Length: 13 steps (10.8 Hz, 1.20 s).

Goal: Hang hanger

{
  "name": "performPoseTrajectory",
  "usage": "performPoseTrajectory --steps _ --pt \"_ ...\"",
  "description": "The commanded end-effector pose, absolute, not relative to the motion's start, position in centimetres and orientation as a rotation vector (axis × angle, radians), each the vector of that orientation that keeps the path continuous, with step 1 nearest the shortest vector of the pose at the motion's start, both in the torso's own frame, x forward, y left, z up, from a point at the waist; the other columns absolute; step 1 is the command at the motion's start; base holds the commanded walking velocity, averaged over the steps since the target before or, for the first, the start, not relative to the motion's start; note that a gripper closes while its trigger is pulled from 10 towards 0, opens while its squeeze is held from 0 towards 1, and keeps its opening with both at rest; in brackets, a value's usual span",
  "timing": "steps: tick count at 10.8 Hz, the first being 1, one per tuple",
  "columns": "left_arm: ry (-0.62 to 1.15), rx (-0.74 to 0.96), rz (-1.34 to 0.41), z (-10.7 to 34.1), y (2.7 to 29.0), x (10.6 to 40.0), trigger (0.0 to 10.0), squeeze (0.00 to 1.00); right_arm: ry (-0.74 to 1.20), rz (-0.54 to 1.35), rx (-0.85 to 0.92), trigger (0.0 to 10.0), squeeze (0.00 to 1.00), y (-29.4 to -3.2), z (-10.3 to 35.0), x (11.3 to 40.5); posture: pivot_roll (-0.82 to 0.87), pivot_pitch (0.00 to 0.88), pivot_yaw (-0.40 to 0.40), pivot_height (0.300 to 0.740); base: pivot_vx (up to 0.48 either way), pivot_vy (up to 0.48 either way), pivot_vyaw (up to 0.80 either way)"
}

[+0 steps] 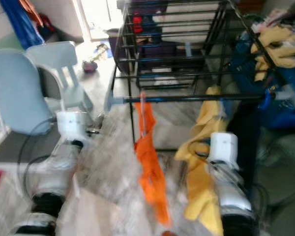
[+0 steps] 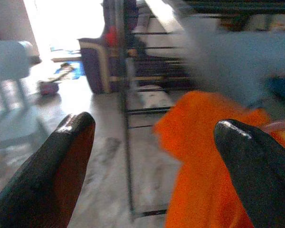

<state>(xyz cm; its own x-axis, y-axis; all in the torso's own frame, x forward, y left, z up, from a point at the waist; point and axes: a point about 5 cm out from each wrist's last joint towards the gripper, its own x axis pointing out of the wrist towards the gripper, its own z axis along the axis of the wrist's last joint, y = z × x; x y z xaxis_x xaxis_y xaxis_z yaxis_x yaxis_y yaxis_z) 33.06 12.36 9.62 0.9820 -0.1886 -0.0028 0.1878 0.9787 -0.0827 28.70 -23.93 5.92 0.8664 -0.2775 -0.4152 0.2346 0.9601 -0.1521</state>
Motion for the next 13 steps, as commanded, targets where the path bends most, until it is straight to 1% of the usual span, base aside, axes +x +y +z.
performPoseTrajectory --steps 1,4,8,9,10,11,12,13 --pt "0.003 -0.067 -0.162 9.9 13.8 33.2 10.0 0.00 0.361 -0.217 -0.089 10.0 0.00 -22.9 7.8 30.0 -0.21 0.000 0.054 0.740 0.000 0.000 0.00" --pt "0.005 -0.069 -0.166 10.0 13.7 33.2 10.0 0.00 0.290 -0.108 -0.136 10.0 0.00 -21.8 9.5 31.0 -0.22 0.000 0.058 0.740 0.000 0.000 0.00" --pt "0.018 -0.064 -0.163 9.9 13.6 33.3 10.0 0.00 0.264 -0.079 -0.129 10.0 0.00 -21.6 10.0 31.2 -0.21 0.000 0.060 0.740 0.000 0.000 0.00" --pt "0.020 -0.064 -0.165 9.9 13.5 33.3 10.0 0.00 0.256 -0.085 -0.128 10.0 0.00 -21.9 10.5 31.8 -0.21 0.000 0.061 0.740 0.000 0.000 0.00" --pt "0.023 -0.063 -0.169 9.9 13.4 33.3 10.0 0.00 0.256 -0.079 -0.094 10.0 0.00 -22.0 11.5 33.1 -0.21 0.000 0.065 0.740 0.000 0.000 0.00" --pt "0.032 -0.061 -0.165 9.8 13.4 33.3 10.0 0.00 0.347 -0.057 0.032 10.0 0.00 -21.9 11.3 34.2 -0.21 0.000 0.062 0.740 0.000 0.000 0.00" --pt "0.036 -0.062 -0.161 9.8 13.4 33.4 10.0 0.00 0.371 -0.025 0.034 10.0 0.00 -21.7 11.1 34.4 -0.21 0.000 0.062 0.740 0.000 0.000 0.00" --pt "0.037 -0.065 -0.160 9.8 13.3 33.3 10.0 0.00 0.452 0.054 0.050 10.0 0.00 -20.9 9.8 34.4 -0.21 0.000 0.054 0.740 0.000 0.000 0.00"
